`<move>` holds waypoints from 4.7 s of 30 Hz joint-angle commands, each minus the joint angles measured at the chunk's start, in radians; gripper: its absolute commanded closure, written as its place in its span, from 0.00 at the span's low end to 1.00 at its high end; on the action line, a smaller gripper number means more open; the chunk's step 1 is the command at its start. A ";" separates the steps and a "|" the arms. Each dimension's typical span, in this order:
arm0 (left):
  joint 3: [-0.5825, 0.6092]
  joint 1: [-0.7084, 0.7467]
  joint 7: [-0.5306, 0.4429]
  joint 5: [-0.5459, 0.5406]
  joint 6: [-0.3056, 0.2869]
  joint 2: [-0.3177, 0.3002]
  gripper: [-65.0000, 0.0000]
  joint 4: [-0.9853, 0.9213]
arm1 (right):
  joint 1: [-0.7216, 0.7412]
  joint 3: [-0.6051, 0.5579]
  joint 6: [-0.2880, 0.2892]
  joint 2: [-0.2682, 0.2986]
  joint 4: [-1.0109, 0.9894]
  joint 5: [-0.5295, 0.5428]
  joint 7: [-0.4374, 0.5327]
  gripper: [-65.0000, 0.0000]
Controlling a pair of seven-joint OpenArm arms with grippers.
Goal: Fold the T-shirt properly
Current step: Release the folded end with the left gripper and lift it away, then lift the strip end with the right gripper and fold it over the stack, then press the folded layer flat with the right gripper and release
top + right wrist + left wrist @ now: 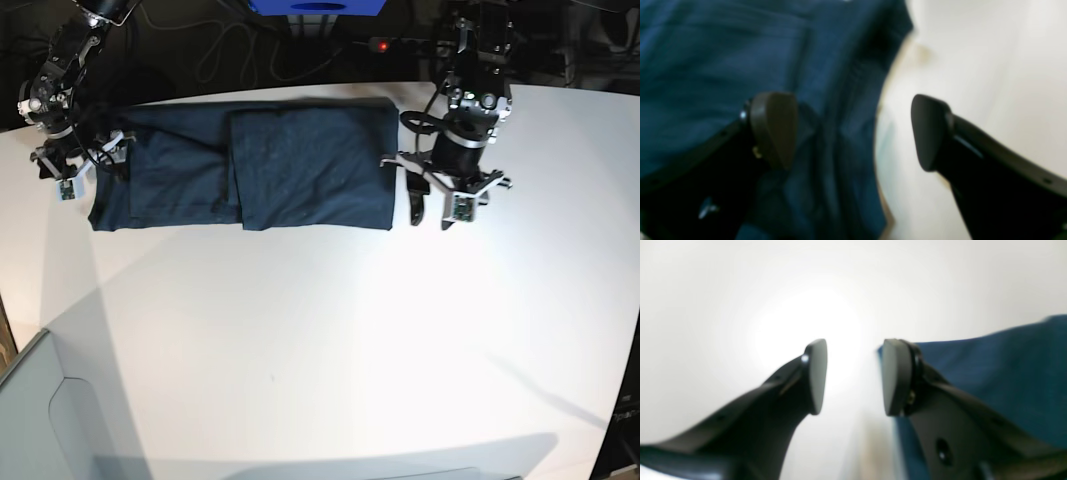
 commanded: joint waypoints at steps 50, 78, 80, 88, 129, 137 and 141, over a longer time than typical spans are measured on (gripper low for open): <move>-0.065 0.120 -0.023 -0.261 -0.002 0.008 0.60 -0.100 | -0.062 -0.343 0.071 -0.104 0.525 0.014 -0.118 1.00; -0.002 0.106 -0.016 -0.250 0.004 0.007 0.60 -0.100 | 0.140 -1.024 0.071 -0.152 0.215 0.011 -0.055 1.00; 0.000 0.106 -0.016 -0.250 0.004 0.007 0.60 -0.100 | 0.162 -1.026 0.071 -0.158 0.182 0.011 -0.055 1.00; -0.008 0.107 -0.014 -0.250 0.004 0.007 0.60 -0.100 | 0.174 -1.022 0.071 -0.138 0.135 0.009 -0.026 1.00; -0.126 0.166 -0.016 -0.261 0.000 0.005 0.60 -0.026 | 0.050 -0.947 0.071 -0.064 0.381 0.014 -0.022 0.40; -0.269 0.213 -0.016 -0.261 -0.002 0.005 0.60 0.075 | 0.057 -0.834 0.071 -0.058 0.323 0.012 -0.027 0.39; -0.332 0.213 -0.014 -0.261 -0.002 0.005 0.60 0.082 | 0.054 -0.829 0.071 -0.058 0.278 0.012 -0.022 0.40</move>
